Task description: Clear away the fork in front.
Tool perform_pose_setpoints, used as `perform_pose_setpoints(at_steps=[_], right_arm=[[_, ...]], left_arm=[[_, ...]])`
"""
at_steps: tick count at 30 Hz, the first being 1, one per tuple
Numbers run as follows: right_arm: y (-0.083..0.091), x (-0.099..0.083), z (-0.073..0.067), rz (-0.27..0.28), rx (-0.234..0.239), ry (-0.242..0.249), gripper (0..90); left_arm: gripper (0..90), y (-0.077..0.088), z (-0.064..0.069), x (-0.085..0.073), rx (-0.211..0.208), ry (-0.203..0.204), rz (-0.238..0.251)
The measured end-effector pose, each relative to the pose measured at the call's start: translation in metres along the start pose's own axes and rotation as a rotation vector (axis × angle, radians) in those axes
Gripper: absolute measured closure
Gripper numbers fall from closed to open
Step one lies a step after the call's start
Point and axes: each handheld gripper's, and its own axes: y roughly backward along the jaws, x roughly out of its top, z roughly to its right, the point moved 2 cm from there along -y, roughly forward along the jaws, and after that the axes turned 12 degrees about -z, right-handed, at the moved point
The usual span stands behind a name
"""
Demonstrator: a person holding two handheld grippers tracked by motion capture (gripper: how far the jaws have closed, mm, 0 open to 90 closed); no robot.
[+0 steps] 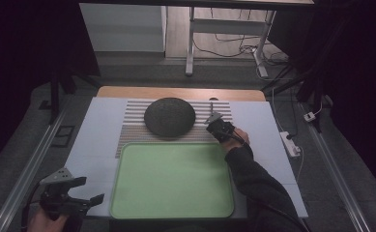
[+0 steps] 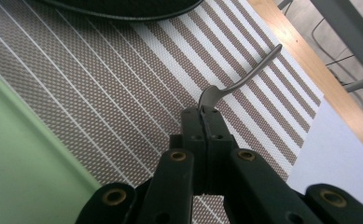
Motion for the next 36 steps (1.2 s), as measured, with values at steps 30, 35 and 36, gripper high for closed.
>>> perform_pose_setpoints(at_steps=[30, 35, 36], right_arm=[[0.095, -0.042, -0.009, 0.256, 0.319, -0.078, 90.0], [0.112, -0.050, -0.017, 0.296, 0.359, -0.057, 89.9], [0.115, -0.052, -0.019, 0.303, 0.368, -0.054, 90.0]], left_arm=[[0.0, -0.002, 0.004, 0.006, -0.049, -0.069, 0.026], [0.0, -0.005, 0.007, 0.011, -0.064, -0.094, 0.020], [0.0, -0.006, 0.008, 0.013, -0.066, -0.099, 0.020]])
